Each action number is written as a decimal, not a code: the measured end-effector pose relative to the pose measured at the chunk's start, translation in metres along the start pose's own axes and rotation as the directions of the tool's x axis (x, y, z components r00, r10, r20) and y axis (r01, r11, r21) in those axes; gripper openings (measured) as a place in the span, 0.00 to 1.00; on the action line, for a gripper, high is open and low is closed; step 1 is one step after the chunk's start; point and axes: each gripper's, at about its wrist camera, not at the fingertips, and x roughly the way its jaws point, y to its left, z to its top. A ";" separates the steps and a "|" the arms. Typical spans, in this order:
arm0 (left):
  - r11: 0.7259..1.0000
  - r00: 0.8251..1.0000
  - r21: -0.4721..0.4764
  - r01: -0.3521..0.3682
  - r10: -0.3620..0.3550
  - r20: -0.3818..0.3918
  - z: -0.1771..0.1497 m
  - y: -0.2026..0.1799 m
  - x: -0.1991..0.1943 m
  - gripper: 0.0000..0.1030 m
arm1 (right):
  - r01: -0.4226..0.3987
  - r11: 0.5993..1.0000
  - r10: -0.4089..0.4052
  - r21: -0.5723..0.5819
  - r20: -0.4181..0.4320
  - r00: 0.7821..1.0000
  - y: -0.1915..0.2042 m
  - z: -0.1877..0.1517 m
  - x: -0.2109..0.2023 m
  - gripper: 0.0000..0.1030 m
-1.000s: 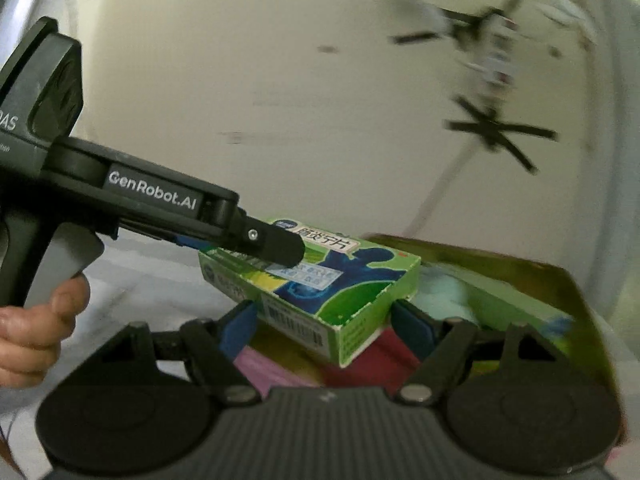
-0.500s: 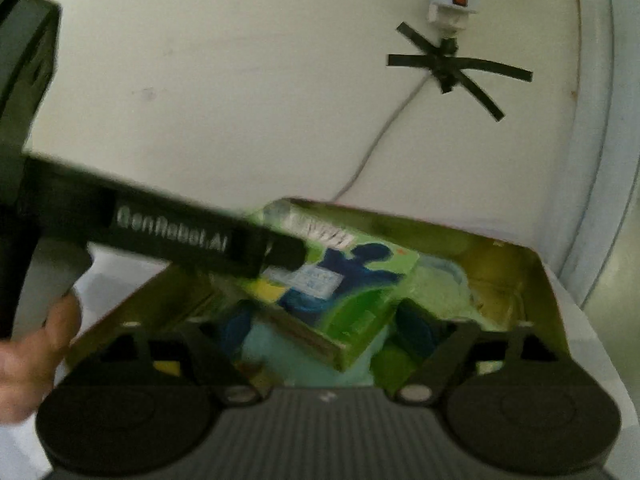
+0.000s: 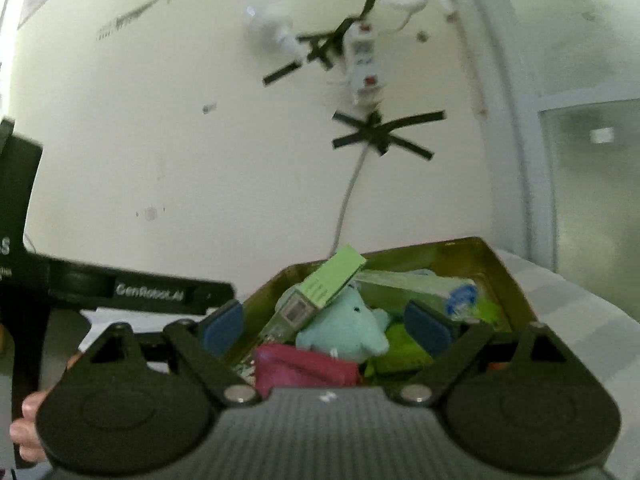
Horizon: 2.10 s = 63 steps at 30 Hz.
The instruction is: Organize objects
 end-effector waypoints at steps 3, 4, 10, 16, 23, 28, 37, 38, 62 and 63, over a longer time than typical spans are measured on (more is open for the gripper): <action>1.000 1.000 0.006 -0.020 0.020 -0.004 -0.013 0.001 -0.017 0.89 | 0.016 0.999 -0.016 0.031 0.019 1.000 0.005 -0.006 -0.021 0.88; 1.000 1.000 0.004 -0.024 0.024 -0.010 -0.016 0.002 -0.021 0.90 | 0.016 0.999 -0.017 0.042 0.021 1.000 0.007 -0.007 -0.026 0.88; 0.999 0.999 -0.016 -0.040 0.039 -0.038 -0.039 0.008 -0.041 0.96 | 0.022 0.997 -0.025 0.080 0.032 0.999 0.018 -0.015 -0.052 0.88; 0.996 0.996 -0.063 -0.071 0.067 -0.054 -0.052 0.013 -0.054 1.00 | 0.001 0.997 -0.004 0.083 0.030 1.000 0.030 -0.021 -0.067 0.89; 0.991 0.992 -0.072 -0.117 0.114 -0.049 -0.060 0.016 -0.065 1.00 | -0.018 0.997 0.015 0.081 0.032 0.999 0.044 -0.022 -0.076 0.91; 0.987 0.988 -0.071 -0.147 0.144 -0.053 -0.066 0.016 -0.066 1.00 | -0.025 0.996 0.023 0.088 0.029 0.999 0.051 -0.024 -0.078 0.92; 0.968 0.969 -0.046 -0.246 0.247 0.000 -0.076 0.018 -0.069 1.00 | -0.026 0.995 0.024 0.098 0.019 1.000 0.055 -0.027 -0.080 0.93; 0.967 0.968 -0.037 -0.252 0.252 0.002 -0.077 0.018 -0.069 1.00 | -0.027 0.994 0.025 0.103 0.016 1.000 0.054 -0.027 -0.079 0.94; 0.955 0.952 -0.010 -0.297 0.295 -0.078 -0.083 0.010 -0.057 1.00 | 0.002 0.982 0.002 0.191 -0.017 1.000 0.049 -0.038 -0.075 0.97; 0.954 0.951 -0.006 -0.300 0.299 -0.080 -0.083 0.010 -0.056 1.00 | 0.001 0.981 0.002 0.192 -0.017 1.000 0.048 -0.038 -0.075 0.97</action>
